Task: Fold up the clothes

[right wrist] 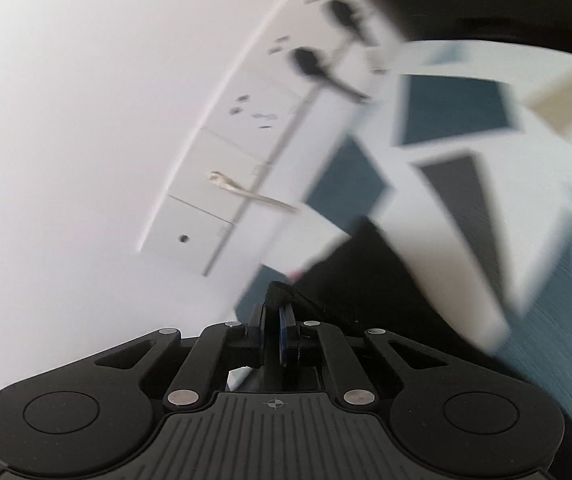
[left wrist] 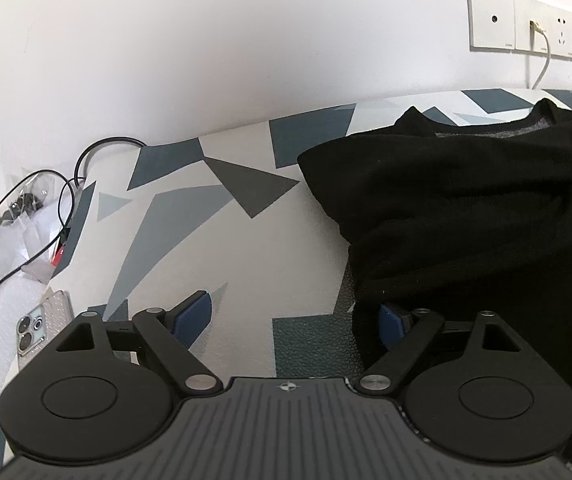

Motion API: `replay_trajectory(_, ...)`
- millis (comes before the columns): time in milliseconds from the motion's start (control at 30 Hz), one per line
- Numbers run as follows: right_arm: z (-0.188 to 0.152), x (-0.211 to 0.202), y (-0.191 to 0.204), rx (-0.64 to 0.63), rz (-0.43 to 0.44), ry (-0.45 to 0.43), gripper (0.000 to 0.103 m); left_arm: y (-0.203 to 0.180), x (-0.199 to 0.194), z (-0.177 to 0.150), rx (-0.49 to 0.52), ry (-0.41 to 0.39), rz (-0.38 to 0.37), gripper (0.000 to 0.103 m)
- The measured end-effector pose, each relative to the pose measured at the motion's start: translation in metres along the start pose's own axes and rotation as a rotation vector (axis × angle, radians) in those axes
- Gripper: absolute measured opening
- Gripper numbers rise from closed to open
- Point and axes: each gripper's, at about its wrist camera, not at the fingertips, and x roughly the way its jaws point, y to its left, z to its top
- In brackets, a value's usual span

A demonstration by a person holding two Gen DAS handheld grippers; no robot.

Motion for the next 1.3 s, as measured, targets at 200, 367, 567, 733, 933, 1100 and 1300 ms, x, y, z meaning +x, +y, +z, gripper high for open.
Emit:
replay_trajectory(200,0.029,0.04,0.014,-0.176,-0.042,-0.035,0.037,-0.003,-0.001,0.001,0.012,0.005,0.014,0.086)
replay_trajectory(367,0.02,0.022,-0.007,-0.194,-0.085,0.029,0.039,-0.003,-0.001,-0.001,-0.013,-0.001,0.019,0.087)
replay_trajectory(567,-0.002,0.037,-0.028,-0.111,-0.104,0.123,0.039,-0.003,-0.001,0.0,-0.013,0.002,0.024,0.088)
replay_trajectory(733,-0.014,0.053,-0.027,-0.064,-0.108,0.121,0.004,-0.003,0.0,0.0,0.003,0.002,0.025,0.09)
replay_trajectory(933,-0.002,-0.014,0.012,-0.217,0.01,-0.055,0.003,-0.002,0.0,0.0,0.01,-0.002,0.011,0.09)
replay_trajectory(1100,-0.016,-0.043,-0.02,-0.268,-0.157,0.01,0.003,-0.004,0.0,-0.001,0.024,-0.01,0.007,0.09)
replay_trajectory(1300,-0.041,-0.039,-0.059,-0.274,-0.29,0.105,0.013,-0.004,-0.003,0.001,0.091,0.009,-0.021,0.09)
